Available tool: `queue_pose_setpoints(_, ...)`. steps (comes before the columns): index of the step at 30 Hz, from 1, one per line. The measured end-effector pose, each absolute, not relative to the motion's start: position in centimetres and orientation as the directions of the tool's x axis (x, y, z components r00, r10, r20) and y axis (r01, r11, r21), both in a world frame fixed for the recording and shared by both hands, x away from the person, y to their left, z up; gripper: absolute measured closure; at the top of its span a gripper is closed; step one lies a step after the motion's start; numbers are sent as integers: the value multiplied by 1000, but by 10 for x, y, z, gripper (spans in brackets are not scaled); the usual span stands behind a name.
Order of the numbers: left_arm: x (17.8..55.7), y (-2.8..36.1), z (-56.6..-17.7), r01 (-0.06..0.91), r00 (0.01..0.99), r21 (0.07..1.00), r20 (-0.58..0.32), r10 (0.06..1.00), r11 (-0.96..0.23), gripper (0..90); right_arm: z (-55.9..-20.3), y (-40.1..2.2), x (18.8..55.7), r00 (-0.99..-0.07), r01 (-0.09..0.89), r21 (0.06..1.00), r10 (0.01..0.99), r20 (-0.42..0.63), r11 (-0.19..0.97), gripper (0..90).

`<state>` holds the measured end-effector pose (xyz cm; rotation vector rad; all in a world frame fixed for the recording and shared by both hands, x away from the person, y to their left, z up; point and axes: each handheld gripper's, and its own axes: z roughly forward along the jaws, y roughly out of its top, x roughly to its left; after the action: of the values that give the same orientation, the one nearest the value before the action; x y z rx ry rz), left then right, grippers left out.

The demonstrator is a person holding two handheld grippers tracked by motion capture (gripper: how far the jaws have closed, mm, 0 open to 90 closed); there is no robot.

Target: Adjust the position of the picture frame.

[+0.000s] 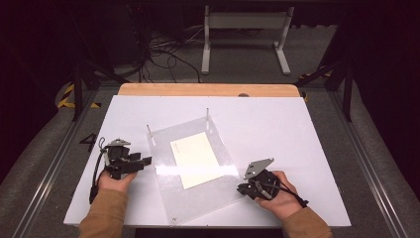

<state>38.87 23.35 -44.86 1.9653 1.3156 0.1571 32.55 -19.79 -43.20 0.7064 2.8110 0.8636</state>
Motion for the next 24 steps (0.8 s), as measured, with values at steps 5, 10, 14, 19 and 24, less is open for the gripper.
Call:
queue_pose_setpoints(5, 391, 217, -453, 756, 492, 606, -274, 827, -249, 416, -432, -197, 325, -885, 397, 556, 466, 20, 730, 834)
queue_pose_setpoints(10, 392, 216, -454, 766, 487, 598, -298, 821, -237, 410, -432, -197, 324, -884, 395, 557, 467, 14, 731, 833)
queue_pose_setpoints(14, 393, 213, -456, 765, 507, 601, -337, 793, -233, 425, -432, -197, 324, -884, 396, 557, 468, 15, 730, 833)
queue_pose_setpoints(19, 393, 210, -455, 759, 521, 601, -327, 789, -252, 492, -432, -197, 324, -883, 397, 557, 470, 14, 729, 833)
queue_pose_setpoints(24, 388, 216, -445, 723, 519, 643, -265, 813, -252, 718, -432, -198, 323, -883, 397, 560, 469, 16, 727, 833)
